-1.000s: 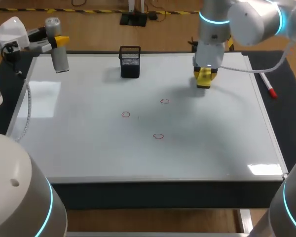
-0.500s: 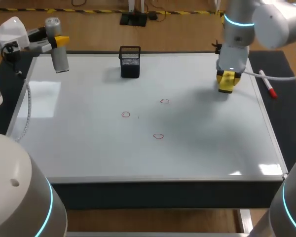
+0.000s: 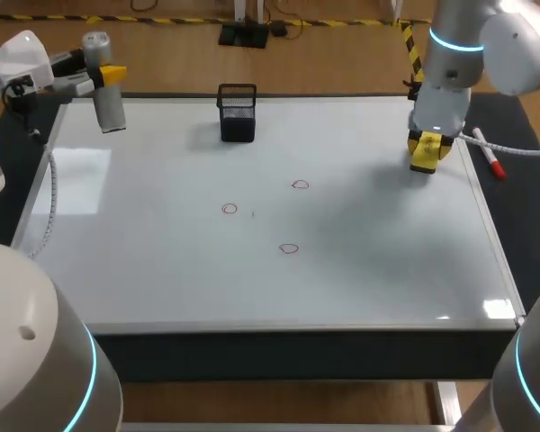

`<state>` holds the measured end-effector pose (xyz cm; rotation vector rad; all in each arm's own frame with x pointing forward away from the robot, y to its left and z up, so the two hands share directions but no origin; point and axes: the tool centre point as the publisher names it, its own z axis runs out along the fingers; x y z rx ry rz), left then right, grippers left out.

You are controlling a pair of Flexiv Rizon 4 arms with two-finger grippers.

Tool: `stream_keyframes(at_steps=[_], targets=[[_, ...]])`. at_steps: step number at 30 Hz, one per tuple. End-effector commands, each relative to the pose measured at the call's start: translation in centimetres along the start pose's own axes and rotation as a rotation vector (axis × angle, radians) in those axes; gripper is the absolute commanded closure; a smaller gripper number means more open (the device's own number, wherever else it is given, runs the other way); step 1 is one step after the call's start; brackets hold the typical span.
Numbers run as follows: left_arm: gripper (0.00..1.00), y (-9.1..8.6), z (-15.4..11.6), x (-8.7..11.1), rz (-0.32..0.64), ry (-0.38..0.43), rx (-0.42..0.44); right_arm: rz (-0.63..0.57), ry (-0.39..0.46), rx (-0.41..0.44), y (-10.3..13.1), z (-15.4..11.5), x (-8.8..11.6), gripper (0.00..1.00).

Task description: Pick up the inspection probe, press it on each red-marked spot on the whiteboard one by one, put down the probe, pick up the eraser, and wipe off all the red marks.

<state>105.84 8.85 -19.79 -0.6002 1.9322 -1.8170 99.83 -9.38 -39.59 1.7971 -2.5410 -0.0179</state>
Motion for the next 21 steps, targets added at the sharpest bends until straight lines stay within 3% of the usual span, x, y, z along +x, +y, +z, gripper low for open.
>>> stream_keyframes(at_steps=[1, 15, 21], targets=[[1.0, -0.1, 0.0, 0.0, 0.001, -0.003, 0.001, -0.002, 0.001, 0.003, 0.0, -0.1, 0.1, 1.0], [1.0, -0.1, 0.0, 0.0, 0.001, -0.003, 0.001, -0.002, 0.001, 0.003, 0.0, -0.1, 0.1, 1.0], [1.0, -1.0, 1.7, 3.1, 0.02, 0.074, 0.004, -0.002, 0.001, 0.003, 0.0, -0.1, 0.1, 1.0]])
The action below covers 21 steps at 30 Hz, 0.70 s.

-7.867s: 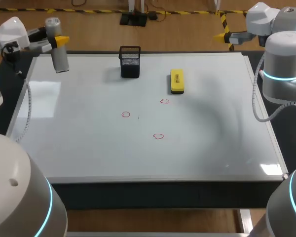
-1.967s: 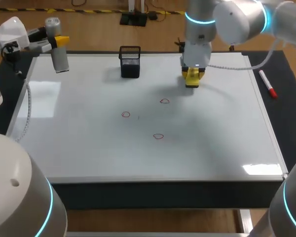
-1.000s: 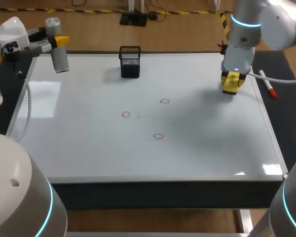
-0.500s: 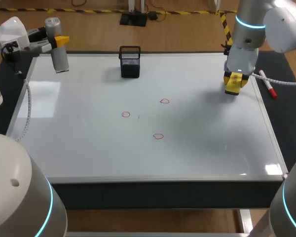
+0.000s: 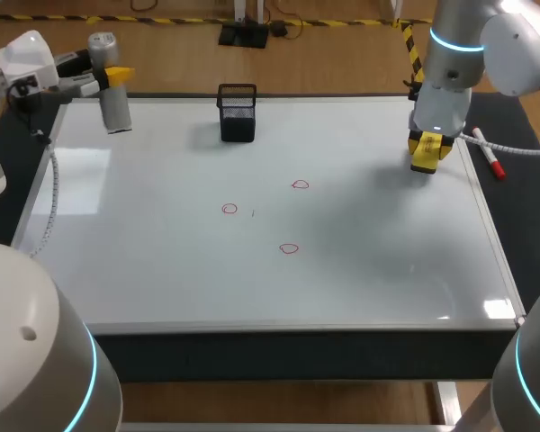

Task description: Pick up the inspection probe, press it on each red-marked spot on the whiteboard one by one, put down the probe, pick up the eraser, and wipe off all the red marks.

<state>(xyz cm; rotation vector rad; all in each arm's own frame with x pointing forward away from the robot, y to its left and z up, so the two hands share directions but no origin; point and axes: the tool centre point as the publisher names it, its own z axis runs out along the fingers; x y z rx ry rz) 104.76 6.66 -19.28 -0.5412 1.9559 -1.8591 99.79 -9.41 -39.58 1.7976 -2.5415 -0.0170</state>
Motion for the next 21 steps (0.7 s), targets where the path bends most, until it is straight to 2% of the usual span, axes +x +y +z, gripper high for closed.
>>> stream_keyframes(at_steps=[1, 11, 21], targets=[[1.0, -0.6, 0.8, 1.5, 0.011, 0.029, 0.002, -0.002, 0.001, 0.002, 0.0, -0.1, 0.1, 1.0], [1.0, -1.8, 3.4, 8.0, 0.048, 0.156, 0.023, -0.002, 0.001, 0.002, 0.0, -0.1, 0.1, 1.0], [1.0, -1.5, 6.7, 15.0, 0.04, 0.282, 0.037, -0.002, 0.001, 0.002, 0.0, -0.1, 0.1, 1.0]])
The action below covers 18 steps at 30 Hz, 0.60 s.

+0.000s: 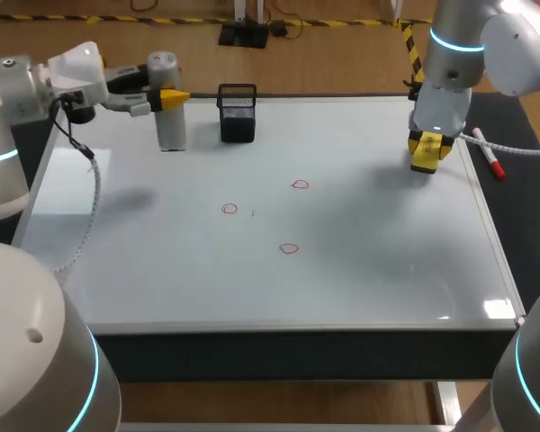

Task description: Pick up the inspection probe, press it on each red-marked spot on the whiteboard one by one, put down the probe, pick up the eraser, and wipe off all the red marks.

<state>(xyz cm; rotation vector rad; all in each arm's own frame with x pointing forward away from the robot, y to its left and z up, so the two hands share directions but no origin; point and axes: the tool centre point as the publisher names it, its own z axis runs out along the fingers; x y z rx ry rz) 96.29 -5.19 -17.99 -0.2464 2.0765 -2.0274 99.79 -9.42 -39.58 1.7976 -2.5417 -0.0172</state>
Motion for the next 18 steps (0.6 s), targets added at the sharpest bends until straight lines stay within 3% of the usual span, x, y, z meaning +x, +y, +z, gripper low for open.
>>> stream_keyframes(at_steps=[1, 12, 18], targets=[[1.0, 0.4, 1.9, 1.8, 0.001, 0.021, 0.002, -0.002, 0.002, 0.002, 0.0, -0.1, 0.1, 1.0], [1.0, 2.0, 4.6, 6.9, -0.011, 0.135, 0.035, -0.002, 0.002, 0.002, 0.0, -0.1, 0.1, 1.0], [1.0, 3.4, 5.4, 8.7, -0.011, 0.2, 0.047, -0.002, 0.002, 0.002, 0.0, -0.1, 0.1, 1.0]])
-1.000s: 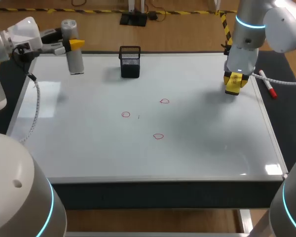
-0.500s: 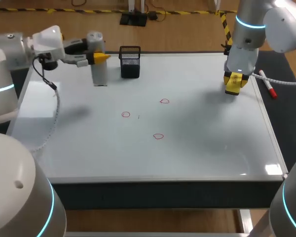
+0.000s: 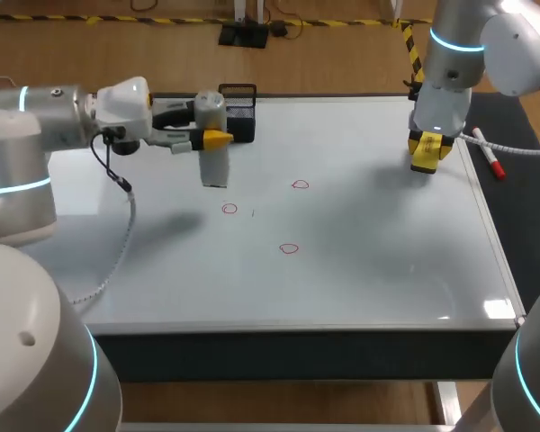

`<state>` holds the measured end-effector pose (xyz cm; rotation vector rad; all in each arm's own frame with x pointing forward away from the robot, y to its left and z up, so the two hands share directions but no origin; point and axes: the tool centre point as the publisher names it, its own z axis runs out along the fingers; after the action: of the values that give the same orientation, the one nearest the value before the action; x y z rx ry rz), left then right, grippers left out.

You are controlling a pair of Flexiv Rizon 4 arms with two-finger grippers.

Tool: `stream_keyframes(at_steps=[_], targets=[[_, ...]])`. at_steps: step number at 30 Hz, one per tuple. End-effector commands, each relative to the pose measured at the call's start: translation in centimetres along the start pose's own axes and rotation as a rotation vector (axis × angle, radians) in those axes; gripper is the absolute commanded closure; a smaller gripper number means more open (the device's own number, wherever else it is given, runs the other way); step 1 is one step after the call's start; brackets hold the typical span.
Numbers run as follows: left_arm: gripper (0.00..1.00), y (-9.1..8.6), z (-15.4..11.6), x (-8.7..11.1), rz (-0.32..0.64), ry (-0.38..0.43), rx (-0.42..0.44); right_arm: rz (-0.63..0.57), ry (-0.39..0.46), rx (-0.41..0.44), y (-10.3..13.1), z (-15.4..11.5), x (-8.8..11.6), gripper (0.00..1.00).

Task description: Pick up the inspection probe, press it on each red-marked spot on the whiteboard one by one, put down the probe, pick up the eraser, and wipe off all the red marks.

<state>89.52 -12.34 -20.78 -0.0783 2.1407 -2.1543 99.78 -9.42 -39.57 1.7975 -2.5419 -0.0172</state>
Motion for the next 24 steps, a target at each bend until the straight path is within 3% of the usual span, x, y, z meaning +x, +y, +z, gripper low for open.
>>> stream_keyframes(at_steps=[1, 24], targets=[[1.0, 1.4, 0.4, 0.2, -0.003, 0.044, 0.022, -0.002, 0.002, 0.002, 0.0, -0.1, 0.1, 1.0], [1.0, 5.5, 1.1, 0.2, -0.043, 0.107, 0.026, -0.002, 0.002, 0.002, 0.0, -0.1, 0.1, 1.0]])
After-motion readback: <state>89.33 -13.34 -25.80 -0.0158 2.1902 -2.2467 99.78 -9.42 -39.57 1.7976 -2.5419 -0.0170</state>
